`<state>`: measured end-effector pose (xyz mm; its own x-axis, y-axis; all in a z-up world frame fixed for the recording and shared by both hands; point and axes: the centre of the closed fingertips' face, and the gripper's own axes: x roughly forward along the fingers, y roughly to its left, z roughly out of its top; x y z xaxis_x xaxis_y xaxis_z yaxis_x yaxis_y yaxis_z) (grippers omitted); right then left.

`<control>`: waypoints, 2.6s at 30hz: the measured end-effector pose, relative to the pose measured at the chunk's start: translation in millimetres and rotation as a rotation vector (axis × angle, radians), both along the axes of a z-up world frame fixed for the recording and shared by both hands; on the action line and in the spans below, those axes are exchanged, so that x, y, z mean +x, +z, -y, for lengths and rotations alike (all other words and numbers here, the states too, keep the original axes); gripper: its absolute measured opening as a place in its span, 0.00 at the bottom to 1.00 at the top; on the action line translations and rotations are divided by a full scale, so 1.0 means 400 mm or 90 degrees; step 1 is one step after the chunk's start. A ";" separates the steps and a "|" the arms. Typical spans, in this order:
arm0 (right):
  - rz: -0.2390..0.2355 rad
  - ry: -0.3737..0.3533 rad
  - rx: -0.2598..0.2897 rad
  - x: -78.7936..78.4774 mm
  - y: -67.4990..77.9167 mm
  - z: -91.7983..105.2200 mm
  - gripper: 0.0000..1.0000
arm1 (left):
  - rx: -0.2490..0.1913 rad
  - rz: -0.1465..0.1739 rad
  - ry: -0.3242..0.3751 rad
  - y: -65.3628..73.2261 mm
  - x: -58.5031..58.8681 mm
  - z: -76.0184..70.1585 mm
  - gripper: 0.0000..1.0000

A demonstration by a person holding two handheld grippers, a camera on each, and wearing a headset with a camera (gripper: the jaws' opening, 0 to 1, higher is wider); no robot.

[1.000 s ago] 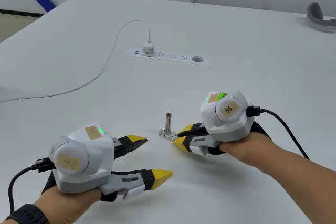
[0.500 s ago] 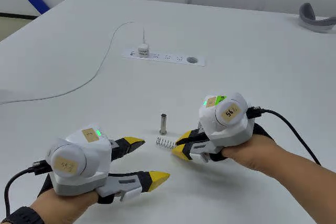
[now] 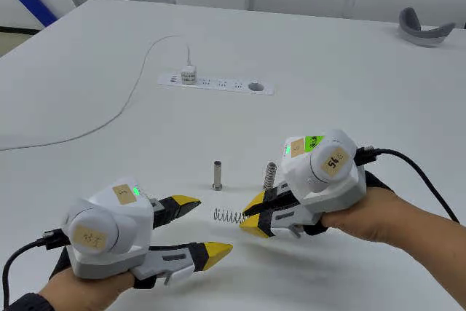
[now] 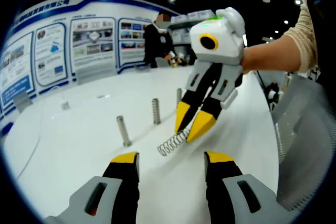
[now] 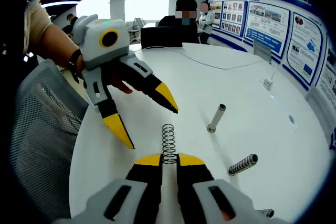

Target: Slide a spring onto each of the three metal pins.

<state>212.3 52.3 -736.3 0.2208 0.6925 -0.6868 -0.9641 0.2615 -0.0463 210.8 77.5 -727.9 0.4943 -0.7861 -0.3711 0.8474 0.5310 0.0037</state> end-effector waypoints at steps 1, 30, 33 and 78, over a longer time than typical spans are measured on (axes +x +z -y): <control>0.000 0.005 -0.003 -0.005 0.000 0.000 0.11 | 0.001 0.001 -0.003 0.000 -0.002 0.002 0.48; -0.022 0.076 -0.022 -0.065 0.020 -0.005 0.12 | 0.023 0.026 -0.075 -0.007 -0.038 0.032 0.15; -0.020 0.075 -0.019 -0.065 0.029 -0.006 0.12 | 0.022 0.027 -0.076 -0.006 -0.038 0.032 0.14; -0.002 0.058 0.072 -0.054 0.129 -0.093 0.15 | -0.017 -0.001 -0.067 0.008 -0.039 0.052 0.11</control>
<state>190.6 89.6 -684.9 0.1514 0.7824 -0.6040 -0.9843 0.1757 -0.0191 195.3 56.7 -724.6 0.4081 -0.8433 -0.3498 0.8982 0.4394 -0.0113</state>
